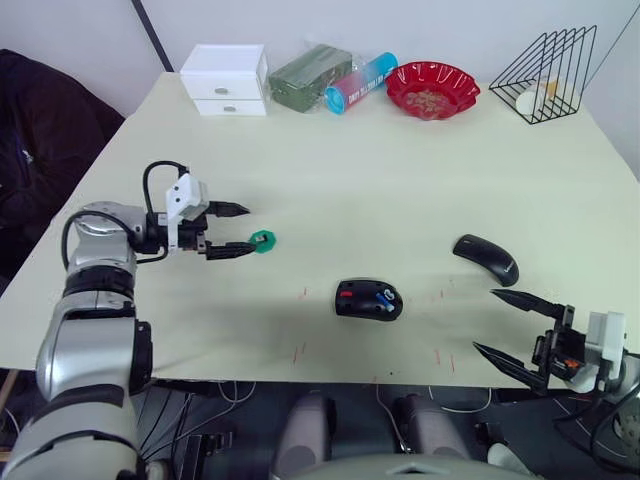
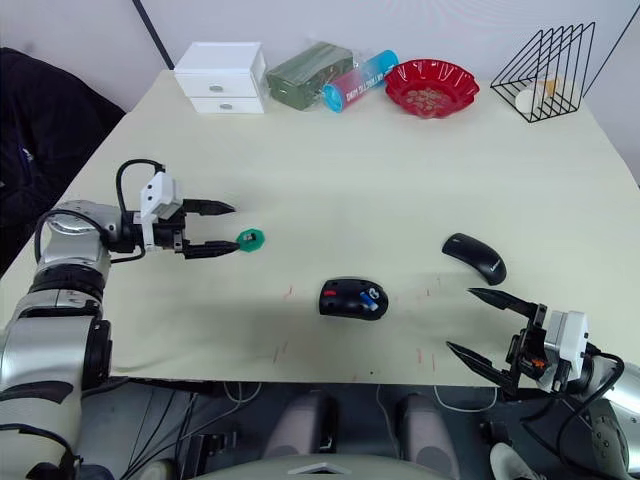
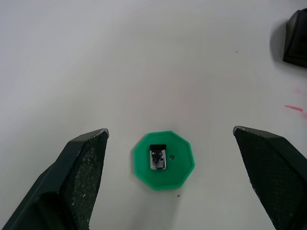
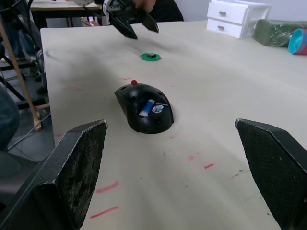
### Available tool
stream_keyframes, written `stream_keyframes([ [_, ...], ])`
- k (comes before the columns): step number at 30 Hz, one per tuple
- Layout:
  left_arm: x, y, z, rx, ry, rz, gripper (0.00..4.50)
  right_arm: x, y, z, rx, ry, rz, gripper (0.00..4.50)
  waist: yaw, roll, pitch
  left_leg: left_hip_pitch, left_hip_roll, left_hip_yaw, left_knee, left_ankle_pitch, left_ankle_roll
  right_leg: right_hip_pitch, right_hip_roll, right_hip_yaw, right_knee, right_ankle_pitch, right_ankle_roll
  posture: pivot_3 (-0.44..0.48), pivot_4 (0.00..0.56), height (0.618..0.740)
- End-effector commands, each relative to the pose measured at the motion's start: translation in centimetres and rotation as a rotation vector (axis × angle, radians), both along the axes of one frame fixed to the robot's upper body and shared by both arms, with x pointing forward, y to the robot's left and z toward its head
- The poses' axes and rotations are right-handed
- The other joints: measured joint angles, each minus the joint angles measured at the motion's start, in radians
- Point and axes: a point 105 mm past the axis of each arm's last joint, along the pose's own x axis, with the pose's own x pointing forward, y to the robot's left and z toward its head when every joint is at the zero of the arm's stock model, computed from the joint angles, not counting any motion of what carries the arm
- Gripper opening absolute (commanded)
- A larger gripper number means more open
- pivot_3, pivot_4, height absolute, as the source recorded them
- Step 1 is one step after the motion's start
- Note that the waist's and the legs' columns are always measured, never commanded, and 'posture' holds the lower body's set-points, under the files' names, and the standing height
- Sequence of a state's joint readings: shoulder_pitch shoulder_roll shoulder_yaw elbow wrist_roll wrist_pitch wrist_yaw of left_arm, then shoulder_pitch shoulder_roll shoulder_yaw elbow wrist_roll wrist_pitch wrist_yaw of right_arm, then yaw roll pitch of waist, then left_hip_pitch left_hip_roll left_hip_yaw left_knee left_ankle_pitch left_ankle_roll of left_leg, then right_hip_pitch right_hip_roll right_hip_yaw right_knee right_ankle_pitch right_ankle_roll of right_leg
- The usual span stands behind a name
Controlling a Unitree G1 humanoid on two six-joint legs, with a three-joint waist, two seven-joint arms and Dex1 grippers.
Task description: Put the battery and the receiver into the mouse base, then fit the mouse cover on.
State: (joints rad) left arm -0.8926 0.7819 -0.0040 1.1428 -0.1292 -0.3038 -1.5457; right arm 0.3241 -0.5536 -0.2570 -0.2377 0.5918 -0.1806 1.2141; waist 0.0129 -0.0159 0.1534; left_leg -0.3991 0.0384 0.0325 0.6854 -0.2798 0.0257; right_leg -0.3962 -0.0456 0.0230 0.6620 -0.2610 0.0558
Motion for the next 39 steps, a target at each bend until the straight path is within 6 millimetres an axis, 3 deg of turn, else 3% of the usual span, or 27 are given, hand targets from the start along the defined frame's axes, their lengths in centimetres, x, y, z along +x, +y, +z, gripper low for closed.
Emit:
stream_keyframes([
  [1, 0.5, -0.4, 0.3, -0.016, -0.008, 0.003, 4.46, 0.1, 0.4, 1.0, 0.004, -0.057, 0.001, 4.5, -0.002, 0.0, 0.0, 0.0, 0.0, 0.0, 0.0, 0.0, 0.0, 0.0, 0.0, 0.0, 0.0, 0.0, 0.0, 0.0, 0.15, 0.74],
  [2, 0.6, -0.6, 0.3, -0.031, -0.002, 0.01, 3.95, 0.1, 0.4, 1.0, 0.005, -0.057, 0.002, 4.5, -0.001, 0.0, 0.0, 0.0, 0.0, 0.0, 0.0, 0.0, 0.0, 0.0, 0.0, 0.0, 0.0, 0.0, 0.0, 0.0, 0.15, 0.74],
  [4, 0.8, -0.7, 0.2, -0.041, 0.003, 0.016, 3.4, 0.1, 0.5, 1.0, 0.007, -0.057, 0.003, 4.5, -0.001, 0.0, 0.0, 0.0, 0.0, 0.0, 0.0, 0.0, 0.0, 0.0, 0.0, 0.0, 0.0, 0.0, 0.0, 0.0, 0.15, 0.74],
  [7, 0.8, -0.6, -0.1, -0.028, 0.003, 0.027, 2.05, 0.1, 0.5, 1.1, 0.006, -0.059, 0.006, 4.5, -0.002, 0.0, 0.0, 0.0, 0.0, 0.0, 0.0, 0.0, 0.0, 0.0, 0.0, 0.0, 0.0, 0.0, 0.0, 0.0, 0.15, 0.74],
  [21, 0.4, 1.0, -1.1, 0.001, 0.026, 0.091, 2.05, 0.2, 0.6, 1.3, -0.002, -0.07, 0.006, 4.5, -0.001, 0.0, 0.0, 0.0, 0.0, 0.0, 0.0, 0.0, 0.0, 0.0, 0.0, 0.0, 0.0, 0.0, 0.0, 0.0, 0.15, 0.74],
  [39, 1.1, 0.4, -2.3, 0.023, 0.053, 0.13, 2.05, 0.1, 0.5, 1.3, -0.01, -0.065, -0.001, 4.5, -0.001, -0.001, 0.0, 0.0, 0.0, 0.0, 0.0, 0.0, 0.0, 0.0, 0.0, 0.0, 0.001, 0.0, 0.0, 0.0, 0.15, 0.74],
])
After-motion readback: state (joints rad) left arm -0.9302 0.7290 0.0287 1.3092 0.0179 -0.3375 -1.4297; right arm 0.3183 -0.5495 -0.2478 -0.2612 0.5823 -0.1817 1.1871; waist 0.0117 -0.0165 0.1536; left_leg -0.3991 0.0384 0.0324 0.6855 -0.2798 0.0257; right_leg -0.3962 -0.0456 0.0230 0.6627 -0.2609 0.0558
